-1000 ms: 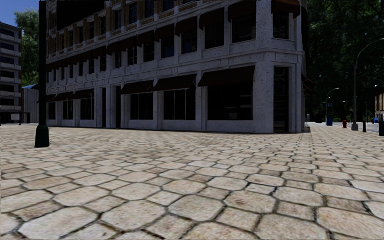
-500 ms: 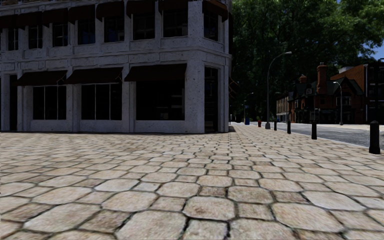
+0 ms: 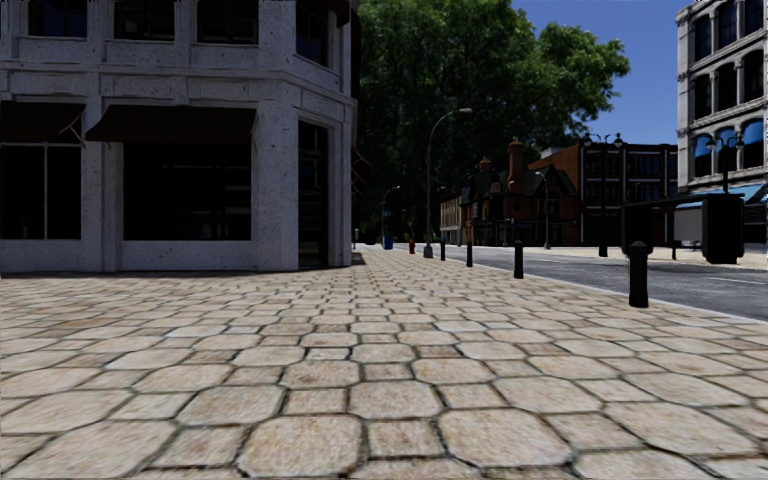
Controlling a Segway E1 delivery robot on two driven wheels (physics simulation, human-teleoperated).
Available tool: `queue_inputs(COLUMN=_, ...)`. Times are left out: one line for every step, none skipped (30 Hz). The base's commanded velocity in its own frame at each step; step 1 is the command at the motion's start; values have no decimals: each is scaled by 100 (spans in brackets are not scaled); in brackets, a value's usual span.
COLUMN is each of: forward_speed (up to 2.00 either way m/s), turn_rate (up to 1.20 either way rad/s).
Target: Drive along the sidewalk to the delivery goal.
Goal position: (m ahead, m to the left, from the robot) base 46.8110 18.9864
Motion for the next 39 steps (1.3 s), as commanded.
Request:
queue_inputs(forward_speed=200, turn_rate=0)
queue_inputs(forward_speed=200, turn_rate=0)
queue_inputs(forward_speed=200, turn_rate=0)
queue_inputs(forward_speed=200, turn_rate=0)
queue_inputs(forward_speed=200, turn_rate=0)
queue_inputs(forward_speed=200, turn_rate=0)
queue_inputs(forward_speed=200, turn_rate=0)
queue_inputs(forward_speed=200, turn_rate=0)
queue_inputs(forward_speed=200, turn_rate=0)
queue_inputs(forward_speed=200, turn_rate=0)
queue_inputs(forward_speed=200, turn_rate=0)
queue_inputs(forward_speed=200, turn_rate=0)
queue_inputs(forward_speed=200, turn_rate=0)
queue_inputs(forward_speed=200, turn_rate=0)
queue_inputs(forward_speed=200, turn_rate=0)
queue_inputs(forward_speed=200, turn_rate=0)
queue_inputs(forward_speed=200, turn_rate=0)
queue_inputs(forward_speed=200, turn_rate=0)
queue_inputs(forward_speed=200, turn_rate=0)
queue_inputs(forward_speed=200, turn_rate=0)
queue_inputs(forward_speed=200, turn_rate=0)
queue_inputs(forward_speed=200, turn_rate=0)
queue_inputs(forward_speed=200, turn_rate=0)
queue_inputs(forward_speed=200, turn_rate=0)
queue_inputs(forward_speed=200, turn_rate=0)
queue_inputs(forward_speed=200, turn_rate=0)
queue_inputs(forward_speed=200, turn_rate=0)
queue_inputs(forward_speed=200, turn_rate=0)
queue_inputs(forward_speed=200, turn_rate=0)
queue_inputs(forward_speed=200, turn_rate=0)
queue_inputs(forward_speed=200, turn_rate=0)
queue_inputs(forward_speed=200, turn_rate=0)
queue_inputs(forward_speed=200, turn_rate=0)
queue_inputs(forward_speed=200, turn_rate=0)
queue_inputs(forward_speed=200, turn_rate=0)
queue_inputs(forward_speed=200, turn_rate=0)
queue_inputs(forward_speed=200, turn_rate=0)
queue_inputs(forward_speed=200, turn_rate=0)
queue_inputs(forward_speed=200, turn_rate=0)
